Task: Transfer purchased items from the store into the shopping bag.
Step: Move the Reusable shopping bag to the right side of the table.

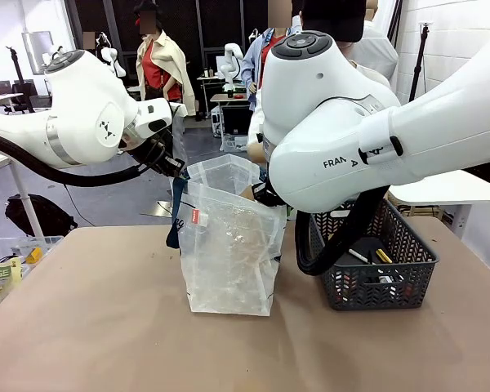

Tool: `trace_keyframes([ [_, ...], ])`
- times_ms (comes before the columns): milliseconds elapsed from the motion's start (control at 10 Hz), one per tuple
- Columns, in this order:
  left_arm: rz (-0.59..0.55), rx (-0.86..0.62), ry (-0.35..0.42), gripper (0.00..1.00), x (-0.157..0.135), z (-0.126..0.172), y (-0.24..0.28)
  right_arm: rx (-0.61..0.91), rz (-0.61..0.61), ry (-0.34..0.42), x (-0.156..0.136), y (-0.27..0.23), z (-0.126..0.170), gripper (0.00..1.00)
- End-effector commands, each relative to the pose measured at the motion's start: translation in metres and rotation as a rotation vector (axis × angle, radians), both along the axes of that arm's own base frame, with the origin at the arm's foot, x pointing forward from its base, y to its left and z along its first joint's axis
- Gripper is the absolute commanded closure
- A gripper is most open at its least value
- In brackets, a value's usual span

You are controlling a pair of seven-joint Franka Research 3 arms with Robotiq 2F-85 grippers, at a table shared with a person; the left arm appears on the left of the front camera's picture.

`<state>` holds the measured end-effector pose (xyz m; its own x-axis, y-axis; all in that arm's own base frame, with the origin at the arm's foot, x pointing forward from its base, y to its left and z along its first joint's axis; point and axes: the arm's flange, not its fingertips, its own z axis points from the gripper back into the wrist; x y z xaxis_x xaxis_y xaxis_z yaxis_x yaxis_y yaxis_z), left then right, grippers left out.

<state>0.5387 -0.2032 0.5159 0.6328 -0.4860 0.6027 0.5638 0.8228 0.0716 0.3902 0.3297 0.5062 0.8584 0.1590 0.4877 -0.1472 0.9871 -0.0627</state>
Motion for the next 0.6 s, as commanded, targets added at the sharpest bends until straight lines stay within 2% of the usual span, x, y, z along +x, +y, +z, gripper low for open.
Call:
trace_keyframes([
  [0, 0.007, -0.002, -0.004, 1.0, 0.0011, 0.0024, 0.0031, 0.001, -0.007, 0.003, -0.0003, -0.0006, -0.0017, 1.0],
  [500, 0.007, -0.002, -0.004, 1.0, 0.0011, 0.0024, 0.0031, 0.001, -0.007, 0.003, -0.0003, -0.0006, -0.0017, 1.0],
])
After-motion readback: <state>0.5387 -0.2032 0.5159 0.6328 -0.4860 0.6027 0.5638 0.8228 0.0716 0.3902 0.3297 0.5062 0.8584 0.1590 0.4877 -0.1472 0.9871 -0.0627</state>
